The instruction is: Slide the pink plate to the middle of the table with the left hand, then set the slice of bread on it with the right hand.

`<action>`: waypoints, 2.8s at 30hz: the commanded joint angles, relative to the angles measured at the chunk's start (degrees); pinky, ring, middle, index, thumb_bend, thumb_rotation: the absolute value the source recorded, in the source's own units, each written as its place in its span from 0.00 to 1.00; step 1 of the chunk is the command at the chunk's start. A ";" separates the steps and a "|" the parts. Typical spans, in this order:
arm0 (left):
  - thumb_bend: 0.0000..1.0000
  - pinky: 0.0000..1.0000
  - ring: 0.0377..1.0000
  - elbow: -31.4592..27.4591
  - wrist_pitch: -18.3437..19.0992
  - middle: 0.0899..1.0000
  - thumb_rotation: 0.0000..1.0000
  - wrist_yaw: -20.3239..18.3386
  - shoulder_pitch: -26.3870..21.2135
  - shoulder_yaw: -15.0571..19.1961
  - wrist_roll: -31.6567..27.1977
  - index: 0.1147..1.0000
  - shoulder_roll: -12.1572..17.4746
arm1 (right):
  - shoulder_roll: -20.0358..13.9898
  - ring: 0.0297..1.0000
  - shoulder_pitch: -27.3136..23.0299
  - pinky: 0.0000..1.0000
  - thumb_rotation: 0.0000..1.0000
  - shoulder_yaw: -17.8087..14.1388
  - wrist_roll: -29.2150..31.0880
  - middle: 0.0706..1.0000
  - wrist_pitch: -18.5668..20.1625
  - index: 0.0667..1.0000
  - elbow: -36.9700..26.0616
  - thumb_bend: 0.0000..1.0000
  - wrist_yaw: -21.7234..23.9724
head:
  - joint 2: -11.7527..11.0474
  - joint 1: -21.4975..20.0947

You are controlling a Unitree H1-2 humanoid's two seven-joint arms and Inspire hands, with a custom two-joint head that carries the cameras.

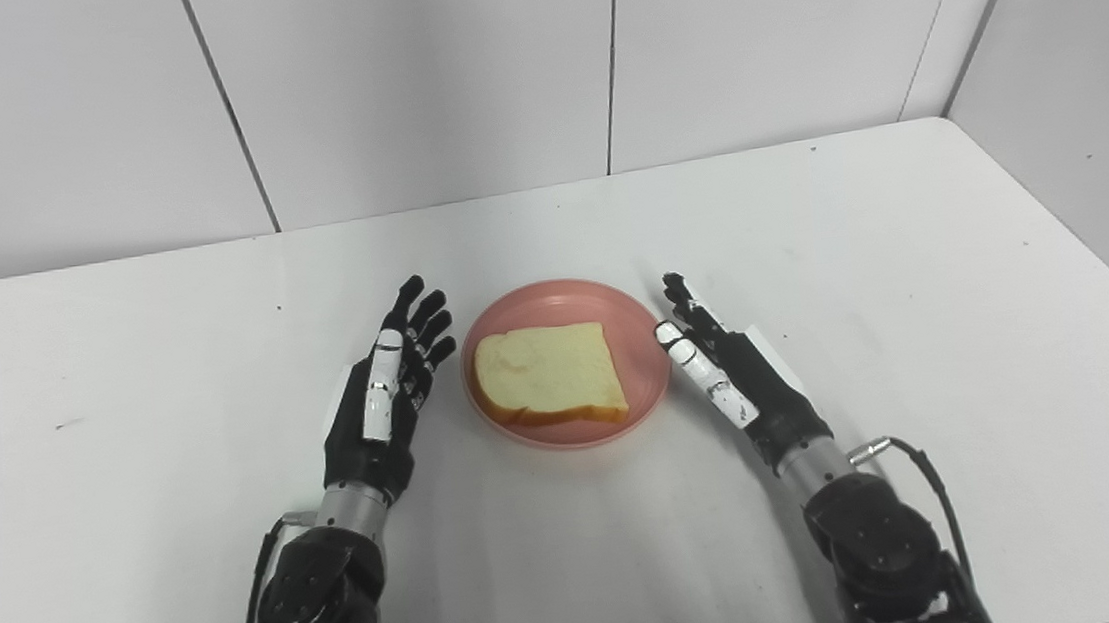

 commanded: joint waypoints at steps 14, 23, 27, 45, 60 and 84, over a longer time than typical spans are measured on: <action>0.54 1.00 1.00 -2.78 2.27 1.00 1.00 0.29 9.34 -2.40 3.80 1.00 1.28 | 3.22 1.00 4.00 1.00 1.00 -0.09 9.88 1.00 -7.29 1.00 4.44 0.43 -2.15 | 0.10 0.60; 0.49 1.00 1.00 -5.25 3.15 1.00 1.00 1.93 11.55 -3.11 5.28 1.00 0.41 | 3.47 0.97 4.66 0.98 1.00 -0.45 12.50 0.98 -9.74 0.97 7.11 0.42 -2.39 | 0.46 1.11; 0.45 1.00 1.00 -6.27 4.13 1.00 1.00 2.15 12.70 -3.42 5.35 1.00 0.26 | 2.55 0.97 4.58 0.98 1.00 -0.55 13.90 0.98 -9.23 0.98 7.91 0.39 -1.28 | 0.52 1.57; 0.44 1.00 1.00 -6.45 5.30 1.00 1.00 2.04 11.65 -3.57 4.93 1.00 0.36 | 0.69 0.98 3.73 1.00 1.00 1.29 14.08 0.98 -8.94 0.97 10.13 0.39 0.61 | 0.63 1.32; 0.48 1.00 1.00 -5.61 1.37 1.00 1.00 4.24 10.06 -4.77 10.96 1.00 1.10 | -0.09 0.98 3.43 1.00 1.00 0.54 15.29 0.98 -9.15 0.98 10.39 0.38 1.03 | 1.10 1.32; 0.43 0.96 0.99 -7.93 1.56 1.00 1.00 6.32 11.77 -5.42 12.92 1.00 0.76 | -0.95 0.96 4.34 0.98 1.00 0.38 14.44 0.97 -10.27 0.98 9.54 0.40 0.88 | -1.17 8.01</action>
